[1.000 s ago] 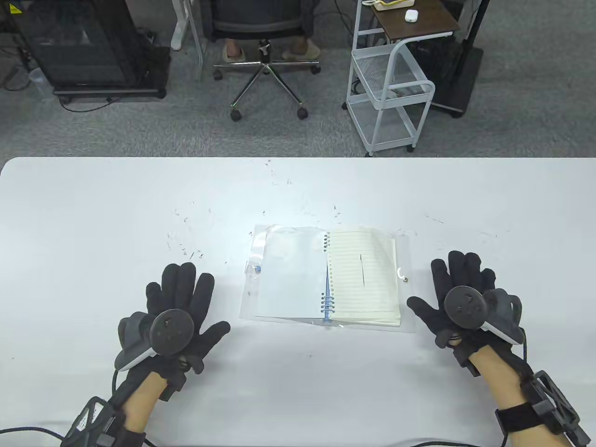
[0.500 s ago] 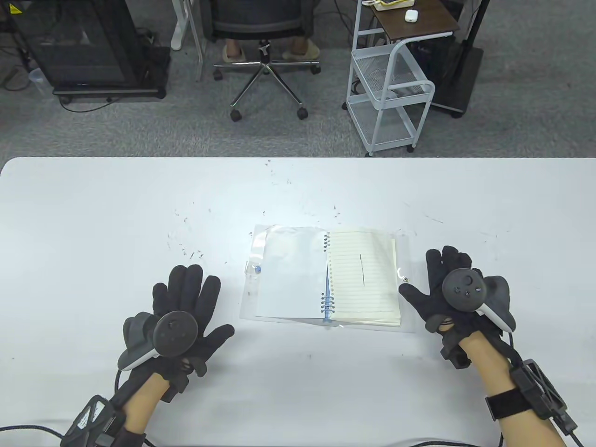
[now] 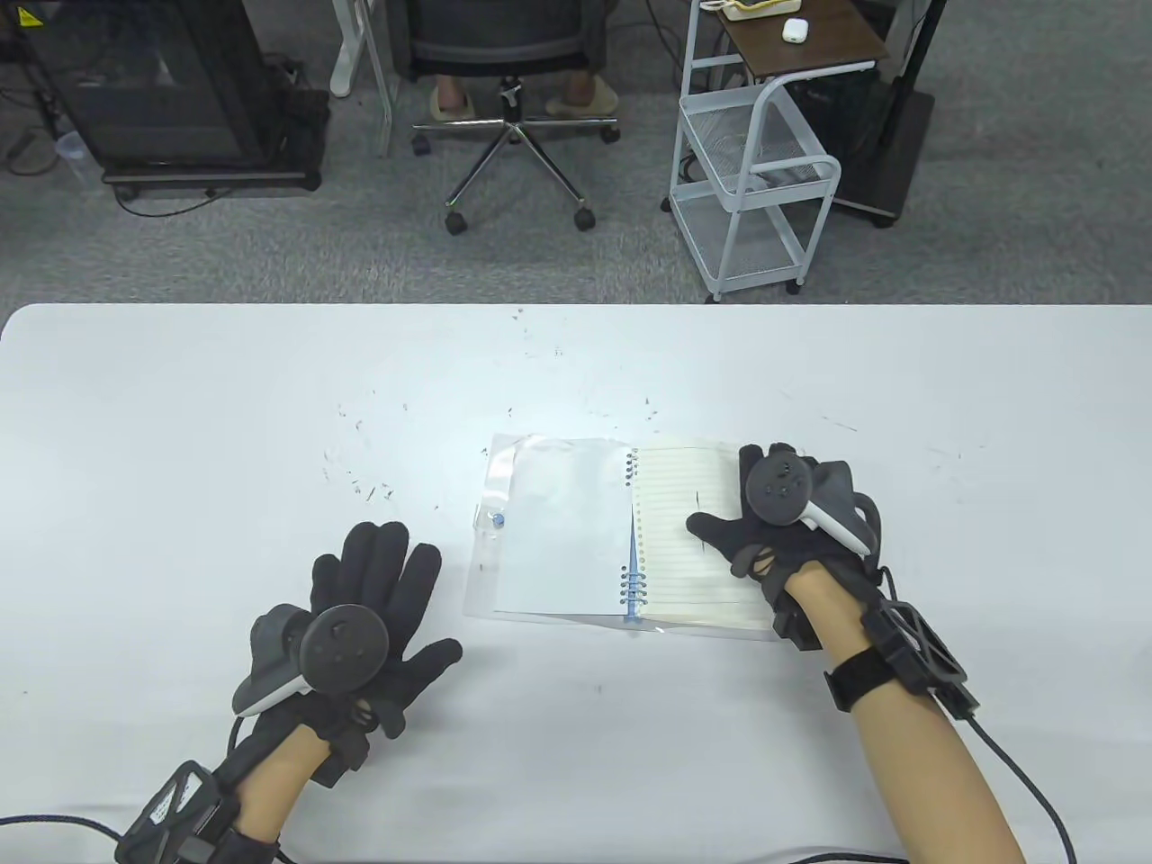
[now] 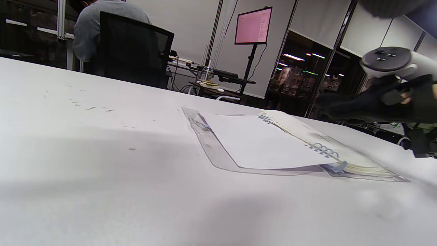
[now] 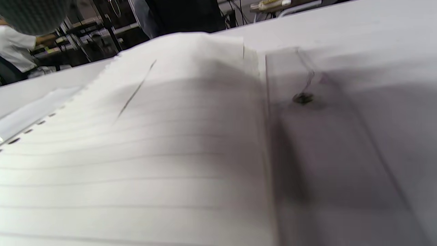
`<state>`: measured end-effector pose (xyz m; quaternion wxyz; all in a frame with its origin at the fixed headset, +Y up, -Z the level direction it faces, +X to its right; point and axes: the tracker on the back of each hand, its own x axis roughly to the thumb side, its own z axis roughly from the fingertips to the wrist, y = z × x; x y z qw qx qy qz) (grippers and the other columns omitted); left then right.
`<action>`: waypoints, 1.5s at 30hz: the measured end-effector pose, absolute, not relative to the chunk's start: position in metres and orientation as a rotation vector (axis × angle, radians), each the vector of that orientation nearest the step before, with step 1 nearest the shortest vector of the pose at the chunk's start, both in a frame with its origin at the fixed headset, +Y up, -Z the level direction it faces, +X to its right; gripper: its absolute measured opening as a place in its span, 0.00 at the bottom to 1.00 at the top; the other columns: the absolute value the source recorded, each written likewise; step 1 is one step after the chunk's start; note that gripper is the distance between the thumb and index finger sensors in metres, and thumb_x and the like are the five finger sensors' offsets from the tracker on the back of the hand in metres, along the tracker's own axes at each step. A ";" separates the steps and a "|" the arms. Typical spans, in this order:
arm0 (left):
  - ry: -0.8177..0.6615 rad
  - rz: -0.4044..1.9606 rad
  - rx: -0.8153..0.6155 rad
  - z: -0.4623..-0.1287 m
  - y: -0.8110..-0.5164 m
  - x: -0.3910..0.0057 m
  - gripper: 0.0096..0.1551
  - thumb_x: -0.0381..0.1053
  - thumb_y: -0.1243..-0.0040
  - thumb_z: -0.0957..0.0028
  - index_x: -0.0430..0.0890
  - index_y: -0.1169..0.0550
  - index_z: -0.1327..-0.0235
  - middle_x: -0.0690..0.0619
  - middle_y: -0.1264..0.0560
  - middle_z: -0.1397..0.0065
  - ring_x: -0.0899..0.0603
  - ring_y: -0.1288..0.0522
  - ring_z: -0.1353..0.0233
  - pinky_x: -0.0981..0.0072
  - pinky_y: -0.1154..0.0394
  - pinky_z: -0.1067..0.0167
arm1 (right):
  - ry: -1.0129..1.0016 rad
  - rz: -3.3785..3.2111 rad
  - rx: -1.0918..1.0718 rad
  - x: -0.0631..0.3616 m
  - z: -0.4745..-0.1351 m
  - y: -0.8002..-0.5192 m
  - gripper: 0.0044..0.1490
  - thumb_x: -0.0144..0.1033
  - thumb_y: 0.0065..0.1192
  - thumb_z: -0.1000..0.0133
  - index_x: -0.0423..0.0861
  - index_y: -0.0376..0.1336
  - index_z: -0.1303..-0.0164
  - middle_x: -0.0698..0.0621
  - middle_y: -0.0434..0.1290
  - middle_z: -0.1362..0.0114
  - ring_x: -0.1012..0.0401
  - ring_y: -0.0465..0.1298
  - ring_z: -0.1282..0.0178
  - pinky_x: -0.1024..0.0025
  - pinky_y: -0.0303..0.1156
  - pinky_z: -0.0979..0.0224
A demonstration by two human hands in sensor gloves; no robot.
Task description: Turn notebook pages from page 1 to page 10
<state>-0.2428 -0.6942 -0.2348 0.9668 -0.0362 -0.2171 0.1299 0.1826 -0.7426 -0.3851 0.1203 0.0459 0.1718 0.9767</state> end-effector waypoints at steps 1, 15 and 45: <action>-0.441 0.264 -0.076 -0.235 -0.694 -0.243 0.56 0.78 0.51 0.53 0.54 0.52 0.18 0.47 0.64 0.15 0.31 0.69 0.14 0.25 0.62 0.28 | 0.547 2.846 0.122 0.180 -0.389 -0.746 0.68 0.84 0.50 0.48 0.46 0.26 0.27 0.29 0.31 0.20 0.27 0.38 0.22 0.22 0.41 0.30; -0.462 0.303 -0.093 -0.233 -0.694 -0.243 0.55 0.77 0.51 0.53 0.54 0.52 0.18 0.46 0.63 0.15 0.31 0.68 0.14 0.25 0.62 0.28 | 0.712 2.830 0.021 0.149 -0.399 -0.774 0.75 0.79 0.58 0.50 0.41 0.22 0.31 0.22 0.34 0.25 0.23 0.40 0.26 0.21 0.42 0.32; -0.467 0.328 -0.076 -0.228 -0.690 -0.241 0.55 0.77 0.51 0.53 0.54 0.51 0.18 0.46 0.63 0.15 0.30 0.67 0.14 0.25 0.61 0.28 | 0.304 2.481 -0.333 0.179 -0.381 -0.723 0.66 0.60 0.75 0.51 0.39 0.36 0.27 0.29 0.49 0.23 0.38 0.77 0.37 0.38 0.72 0.38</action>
